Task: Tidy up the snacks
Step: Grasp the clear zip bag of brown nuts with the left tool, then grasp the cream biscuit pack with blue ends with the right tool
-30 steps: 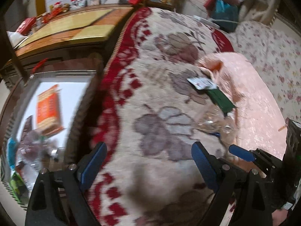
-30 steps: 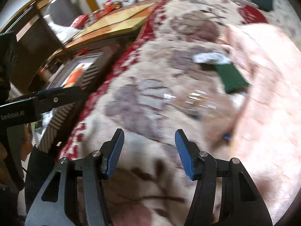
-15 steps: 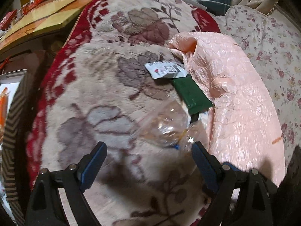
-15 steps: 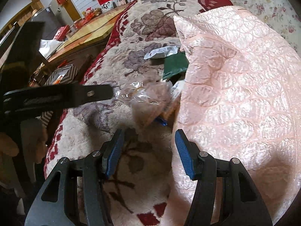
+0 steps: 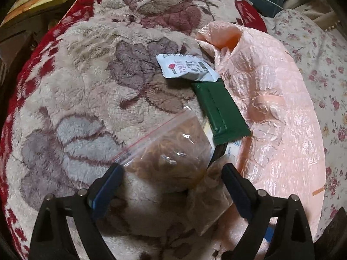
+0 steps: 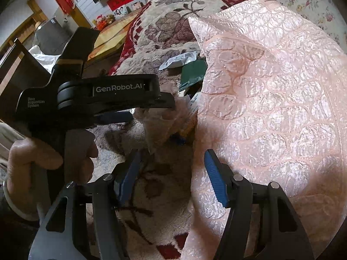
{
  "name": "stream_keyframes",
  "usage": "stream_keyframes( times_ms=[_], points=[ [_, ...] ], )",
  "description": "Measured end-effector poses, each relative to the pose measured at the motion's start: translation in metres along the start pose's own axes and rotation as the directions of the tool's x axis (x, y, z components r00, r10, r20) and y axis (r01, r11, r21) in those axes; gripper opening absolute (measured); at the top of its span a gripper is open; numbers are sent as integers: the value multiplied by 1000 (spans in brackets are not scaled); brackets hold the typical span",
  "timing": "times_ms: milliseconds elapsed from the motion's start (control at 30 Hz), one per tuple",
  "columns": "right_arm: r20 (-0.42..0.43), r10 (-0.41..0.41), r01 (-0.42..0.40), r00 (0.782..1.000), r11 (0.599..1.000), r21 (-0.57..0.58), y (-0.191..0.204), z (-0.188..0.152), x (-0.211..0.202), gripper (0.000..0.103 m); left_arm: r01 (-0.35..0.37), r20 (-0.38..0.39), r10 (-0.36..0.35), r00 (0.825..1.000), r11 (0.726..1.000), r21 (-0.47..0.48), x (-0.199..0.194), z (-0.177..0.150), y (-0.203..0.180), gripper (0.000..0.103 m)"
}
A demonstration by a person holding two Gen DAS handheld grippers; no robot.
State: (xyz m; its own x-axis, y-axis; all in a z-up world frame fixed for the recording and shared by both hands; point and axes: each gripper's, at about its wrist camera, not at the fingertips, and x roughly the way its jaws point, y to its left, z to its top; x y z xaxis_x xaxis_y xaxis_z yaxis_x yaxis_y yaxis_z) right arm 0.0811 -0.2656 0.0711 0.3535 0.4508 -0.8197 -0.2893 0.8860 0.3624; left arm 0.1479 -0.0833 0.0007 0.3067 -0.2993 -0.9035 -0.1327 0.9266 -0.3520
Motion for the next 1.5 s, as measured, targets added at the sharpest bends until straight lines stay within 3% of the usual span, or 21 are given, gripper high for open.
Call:
stream_keyframes(
  times_ms=[267,433,467,600,700,967,1200,1433,1500],
  points=[
    [4,2,-2,1000,1000,11,0,2,0,61,27,-20,-27,999,999,-18,-3,-1,-3,95],
    [5,8,-8,1000,1000,17,-2,3,1,61,-2,-22,3,1000,1000,24,5,-3,-11,97],
    [5,10,-10,1000,1000,17,-2,3,1,61,1,-21,0,1000,1000,32,4,-3,-10,92],
    [5,20,-20,1000,1000,21,-3,4,0,61,22,-8,-21,1000,997,74,-6,-3,-4,49],
    [3,23,-24,1000,999,21,-1,5,0,61,-29,24,26,999,994,104,-16,-3,6,33],
    [-9,28,-27,1000,996,83,9,30,24,61,-102,105,93,990,991,86,-45,-9,51,31],
    [-58,-162,169,985,974,152,13,57,66,62,-131,136,119,984,988,78,-56,-16,68,32],
    [-105,-335,341,936,939,36,24,81,100,65,-153,149,136,979,982,110,-53,-21,64,32],
    [-111,-328,331,938,944,8,21,80,106,65,-154,153,136,979,982,114,-53,-21,64,32]
  ],
)
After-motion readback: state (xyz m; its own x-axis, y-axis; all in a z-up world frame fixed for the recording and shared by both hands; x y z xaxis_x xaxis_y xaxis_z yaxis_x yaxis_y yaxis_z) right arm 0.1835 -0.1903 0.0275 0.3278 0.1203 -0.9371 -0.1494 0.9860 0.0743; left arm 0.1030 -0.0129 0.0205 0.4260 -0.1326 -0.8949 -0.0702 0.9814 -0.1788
